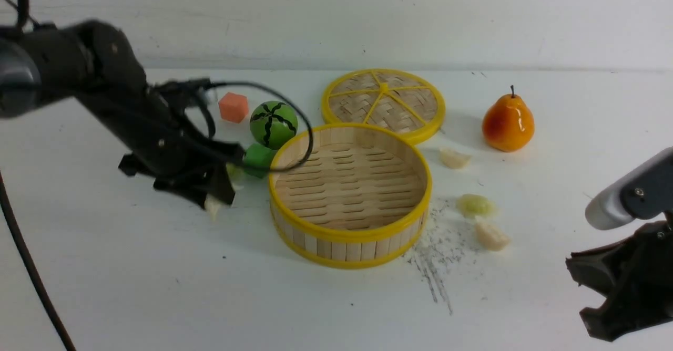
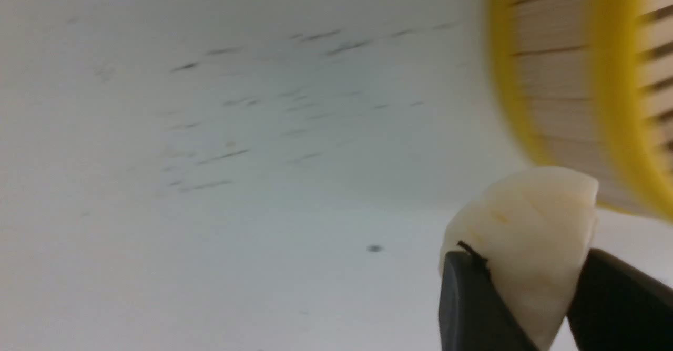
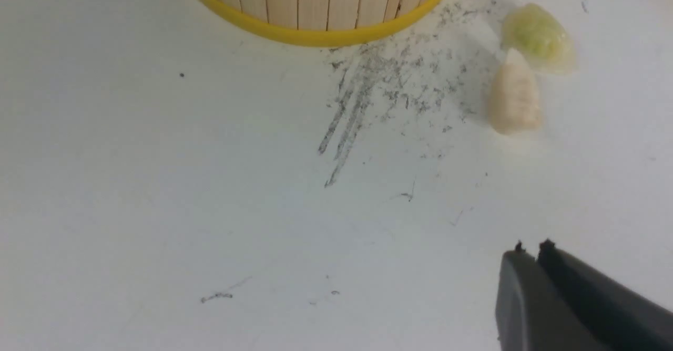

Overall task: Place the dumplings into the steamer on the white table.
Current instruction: 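Place the dumpling into the bamboo steamer basket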

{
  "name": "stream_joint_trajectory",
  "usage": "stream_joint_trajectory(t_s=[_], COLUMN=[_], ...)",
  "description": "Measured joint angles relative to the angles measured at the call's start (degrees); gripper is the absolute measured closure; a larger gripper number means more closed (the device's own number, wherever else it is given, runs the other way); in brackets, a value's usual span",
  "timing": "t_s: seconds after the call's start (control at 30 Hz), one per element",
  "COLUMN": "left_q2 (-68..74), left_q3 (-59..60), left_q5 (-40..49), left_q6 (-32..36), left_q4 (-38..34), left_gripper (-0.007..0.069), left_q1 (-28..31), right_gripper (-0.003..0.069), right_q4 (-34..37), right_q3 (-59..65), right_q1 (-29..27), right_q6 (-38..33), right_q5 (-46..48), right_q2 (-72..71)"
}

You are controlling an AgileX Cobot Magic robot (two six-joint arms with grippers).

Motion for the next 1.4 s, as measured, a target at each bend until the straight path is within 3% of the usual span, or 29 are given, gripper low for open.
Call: stream_joint_trajectory(t_s=[0.07,0.17,0.3,0.33,0.63,1.03,1.23,1.4], left_q2=[0.71,1.93,8.16,13.21,27.37,30.27,30.19,27.34], left_q3=[-9.39,-14.34,-24.82,-30.12,-39.37,-39.86,-39.86,-42.35], left_q5=[5.78,6.42,5.18,3.61,-1.91,-2.1,-1.05,3.2], left_q6=[-1.94,-3.1,-11.56,-18.31,-34.65,-36.51,-38.96,-39.45], left_q4=[-0.8,-0.13,7.73,13.25,28.29,31.58,31.39,30.64], left_gripper=[0.0385,0.0385,0.0386,0.0386,0.0386,0.0388,0.0261,0.0242], left_q1=[-2.72,-5.18,-11.34,-14.23,-18.44,-18.37,-18.37,-18.37], right_gripper=[0.062,0.0618,0.0617,0.0615,0.0607,0.0589,0.0585,0.0578], right_q4=[0.0,0.0,0.61,1.57,5.77,6.87,6.87,6.87], right_q3=[0.0,0.0,0.0,0.0,0.0,0.0,0.0,0.0], right_q1=[0.0,0.0,0.0,0.0,0.0,0.0,0.0,0.0], right_q6=[0.0,0.0,0.0,0.0,0.0,0.0,0.0,0.0], right_q5=[-0.13,-0.13,-0.13,-0.13,-0.07,-0.1,-0.1,-0.18], right_q2=[0.0,0.0,0.0,0.0,0.0,0.0,0.0,0.0])
